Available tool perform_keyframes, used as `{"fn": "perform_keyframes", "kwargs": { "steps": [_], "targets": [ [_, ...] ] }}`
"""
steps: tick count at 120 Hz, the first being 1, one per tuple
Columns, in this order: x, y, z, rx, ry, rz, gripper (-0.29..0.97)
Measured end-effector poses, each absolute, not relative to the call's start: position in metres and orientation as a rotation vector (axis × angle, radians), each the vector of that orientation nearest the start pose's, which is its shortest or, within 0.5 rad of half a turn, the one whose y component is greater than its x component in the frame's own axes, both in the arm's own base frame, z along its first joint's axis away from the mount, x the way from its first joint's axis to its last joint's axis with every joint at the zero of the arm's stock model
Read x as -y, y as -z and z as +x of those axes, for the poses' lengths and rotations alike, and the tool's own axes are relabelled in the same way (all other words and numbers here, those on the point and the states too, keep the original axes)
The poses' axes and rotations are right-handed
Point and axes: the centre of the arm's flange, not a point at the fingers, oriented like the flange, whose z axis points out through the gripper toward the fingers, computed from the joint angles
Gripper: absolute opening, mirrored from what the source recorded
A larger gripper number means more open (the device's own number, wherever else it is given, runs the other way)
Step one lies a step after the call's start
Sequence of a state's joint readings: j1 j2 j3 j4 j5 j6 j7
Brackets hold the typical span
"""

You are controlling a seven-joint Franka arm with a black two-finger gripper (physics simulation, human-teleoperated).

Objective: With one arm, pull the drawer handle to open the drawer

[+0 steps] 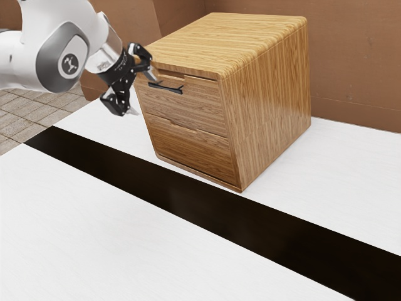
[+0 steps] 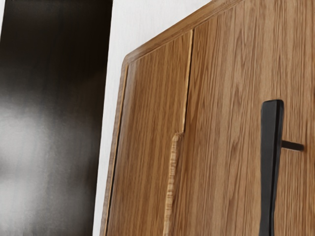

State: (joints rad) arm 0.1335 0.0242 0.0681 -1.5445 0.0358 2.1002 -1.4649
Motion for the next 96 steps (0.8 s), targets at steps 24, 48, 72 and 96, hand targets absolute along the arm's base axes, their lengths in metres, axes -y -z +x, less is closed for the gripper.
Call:
{"fn": "perform_keyframes", "kwargs": {
  "steps": [24,48,72,96],
  "targets": [
    [-0.138,-0.677,0.591,-2.116,-0.672,1.755,0.68],
    [-0.155,-0.663,0.6,-2.168,-0.684,1.666,0.68],
    [-0.128,-0.662,0.611,-2.138,-0.68,1.655,0.68],
    [-0.121,-0.661,0.614,-2.138,-0.678,1.628,0.68]
  ]
}}
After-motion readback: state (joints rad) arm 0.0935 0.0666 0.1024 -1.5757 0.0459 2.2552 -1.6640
